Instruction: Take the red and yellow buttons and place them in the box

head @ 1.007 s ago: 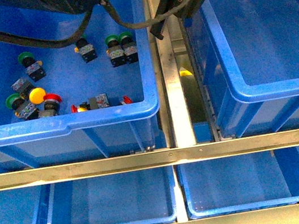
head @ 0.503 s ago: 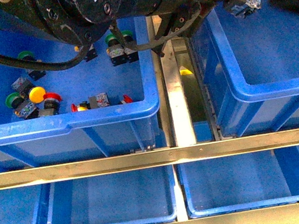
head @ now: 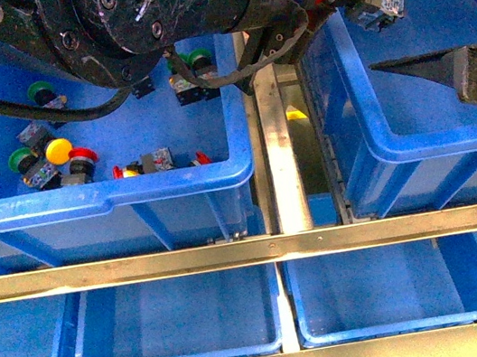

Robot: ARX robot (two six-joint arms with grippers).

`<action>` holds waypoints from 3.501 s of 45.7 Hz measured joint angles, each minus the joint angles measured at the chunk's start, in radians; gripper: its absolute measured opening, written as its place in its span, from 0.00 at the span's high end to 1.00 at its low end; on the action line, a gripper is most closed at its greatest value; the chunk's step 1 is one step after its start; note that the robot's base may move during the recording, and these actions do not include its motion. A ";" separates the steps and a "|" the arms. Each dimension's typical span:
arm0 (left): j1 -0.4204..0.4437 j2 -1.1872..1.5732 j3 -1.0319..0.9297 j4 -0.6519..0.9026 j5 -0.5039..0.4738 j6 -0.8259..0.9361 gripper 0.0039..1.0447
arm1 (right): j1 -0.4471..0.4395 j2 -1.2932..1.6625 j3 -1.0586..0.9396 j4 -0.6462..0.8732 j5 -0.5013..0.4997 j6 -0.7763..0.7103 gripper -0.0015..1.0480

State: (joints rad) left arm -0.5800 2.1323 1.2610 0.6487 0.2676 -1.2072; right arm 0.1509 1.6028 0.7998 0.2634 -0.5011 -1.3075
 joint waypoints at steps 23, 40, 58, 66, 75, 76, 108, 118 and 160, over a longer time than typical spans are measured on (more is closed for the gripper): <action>0.013 -0.005 -0.022 0.011 -0.006 -0.006 0.68 | 0.022 0.134 0.093 0.087 0.058 0.006 0.07; 0.019 -0.006 -0.022 0.011 -0.006 -0.006 0.68 | 0.033 0.168 0.124 0.097 0.089 0.031 0.19; 0.027 -0.010 -0.022 0.012 -0.010 0.003 0.68 | 0.029 0.176 0.134 0.090 0.090 0.055 0.67; 0.028 -0.016 -0.023 0.006 -0.060 0.014 0.53 | 0.018 0.176 0.133 0.090 0.102 0.058 0.67; 0.054 -0.030 -0.024 -0.005 -0.119 0.056 0.18 | -0.010 0.174 0.117 0.082 0.113 0.056 0.68; 0.056 -0.030 -0.024 -0.005 -0.119 0.059 0.15 | -0.010 0.173 0.116 0.081 0.113 0.056 0.68; 0.318 -0.529 -0.775 0.017 -0.333 0.463 0.08 | -0.190 0.015 -0.049 0.189 0.160 0.242 0.68; 0.541 -0.743 -1.071 0.030 -0.352 0.585 0.12 | -0.244 -0.039 -0.103 0.277 0.205 0.407 0.68; 0.581 -1.535 -1.258 -0.016 -0.267 1.193 0.98 | -0.215 -0.054 -0.134 0.319 0.273 0.586 0.68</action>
State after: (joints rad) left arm 0.0013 0.5972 0.0032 0.6323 0.0002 -0.0143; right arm -0.0639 1.5486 0.6659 0.5819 -0.2283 -0.7219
